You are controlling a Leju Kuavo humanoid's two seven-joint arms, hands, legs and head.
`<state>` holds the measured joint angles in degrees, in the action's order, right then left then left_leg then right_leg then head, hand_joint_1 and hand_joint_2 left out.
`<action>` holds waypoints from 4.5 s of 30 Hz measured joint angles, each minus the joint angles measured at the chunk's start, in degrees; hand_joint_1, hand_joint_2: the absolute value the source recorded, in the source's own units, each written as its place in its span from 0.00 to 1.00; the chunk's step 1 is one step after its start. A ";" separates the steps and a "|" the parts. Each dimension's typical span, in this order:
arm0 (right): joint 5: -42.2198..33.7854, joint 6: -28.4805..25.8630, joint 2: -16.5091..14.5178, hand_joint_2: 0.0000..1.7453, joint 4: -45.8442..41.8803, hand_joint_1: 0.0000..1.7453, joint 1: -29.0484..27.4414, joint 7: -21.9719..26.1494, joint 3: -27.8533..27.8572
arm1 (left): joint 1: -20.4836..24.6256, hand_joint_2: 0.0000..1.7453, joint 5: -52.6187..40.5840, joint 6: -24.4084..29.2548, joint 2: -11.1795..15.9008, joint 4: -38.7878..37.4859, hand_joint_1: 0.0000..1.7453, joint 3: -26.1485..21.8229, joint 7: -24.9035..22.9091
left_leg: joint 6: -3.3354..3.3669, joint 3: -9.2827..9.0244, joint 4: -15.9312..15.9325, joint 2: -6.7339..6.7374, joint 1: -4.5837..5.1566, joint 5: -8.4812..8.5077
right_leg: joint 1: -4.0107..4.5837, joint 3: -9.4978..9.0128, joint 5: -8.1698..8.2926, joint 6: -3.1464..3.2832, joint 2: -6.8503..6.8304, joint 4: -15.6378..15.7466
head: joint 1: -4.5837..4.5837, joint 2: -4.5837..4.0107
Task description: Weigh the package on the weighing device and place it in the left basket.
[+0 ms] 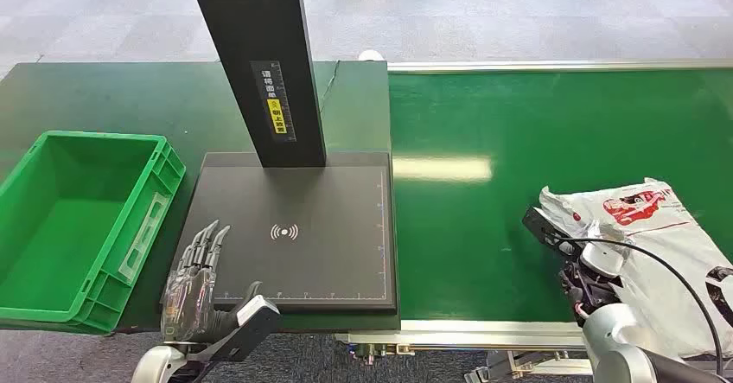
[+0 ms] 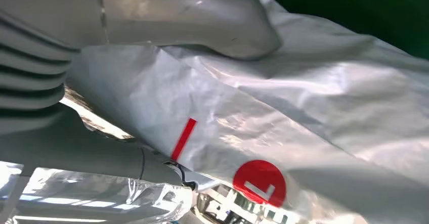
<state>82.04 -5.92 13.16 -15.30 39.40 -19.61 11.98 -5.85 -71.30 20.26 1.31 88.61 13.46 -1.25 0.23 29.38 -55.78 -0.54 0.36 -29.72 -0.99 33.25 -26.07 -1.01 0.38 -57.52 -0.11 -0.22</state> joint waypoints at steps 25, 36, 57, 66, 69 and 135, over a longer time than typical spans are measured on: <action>0.19 -6.10 -1.38 1.00 0.00 1.00 0.11 4.68 -1.17 | 0.12 0.00 -0.68 -0.56 0.03 0.00 0.00 -0.11 0.12 | 0.00 0.00 0.00 0.02 0.00 0.00 | 0.00 0.00 0.00 0.00 0.01 0.00 | -0.01 0.00; -7.27 -18.04 -7.24 1.00 -3.98 1.00 -1.05 34.59 0.76 | -2.39 0.00 -2.89 3.26 -1.05 5.71 0.00 -5.71 -4.71 | -0.01 -0.01 0.02 0.13 -0.04 0.01 | 0.07 0.01 -0.01 0.02 0.04 -0.02 | -0.01 0.00; -40.45 10.35 -8.84 1.00 -50.44 1.00 -20.46 51.44 -26.36 | -6.18 0.00 -1.03 -0.52 -2.78 11.07 0.00 -12.09 -2.18 | -0.02 -0.02 0.03 0.12 -0.04 -0.01 | 0.06 0.03 -0.04 0.03 0.04 -0.01 | -0.01 0.00; -50.06 21.04 -6.36 1.00 -61.89 1.00 -21.05 55.32 -34.81 | -4.16 0.00 -0.13 -1.11 -3.19 9.56 0.00 -12.08 -1.61 | -0.02 -0.02 0.03 0.14 -0.04 -0.01 | 0.06 0.02 -0.04 0.04 0.05 -0.01 | -0.02 0.00; -53.17 23.92 -6.22 1.00 -63.62 1.00 -19.36 55.75 -37.30 | -2.88 0.00 0.92 -1.11 -3.05 8.22 0.00 -11.95 -1.46 | -0.03 -0.04 0.03 0.14 -0.04 0.01 | 0.06 -0.01 -0.03 0.04 0.05 -0.01 | -0.01 0.00; -57.04 16.14 -19.22 0.00 -39.38 0.00 -0.83 53.22 -58.18 | 7.10 0.00 -4.97 -3.55 -4.05 -1.01 0.00 -3.28 -7.87 | -0.06 -0.04 0.02 0.19 -0.05 0.04 | 0.07 0.01 -0.02 0.04 0.06 -0.04 | -0.03 0.00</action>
<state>25.00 10.22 -6.06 -54.68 38.57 33.61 -46.20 1.24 -76.27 16.72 -2.74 87.60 10.19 -9.11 0.17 29.34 -55.77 -0.36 0.31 -29.68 -0.92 33.26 -26.09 -0.97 0.43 -57.55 -0.14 -0.22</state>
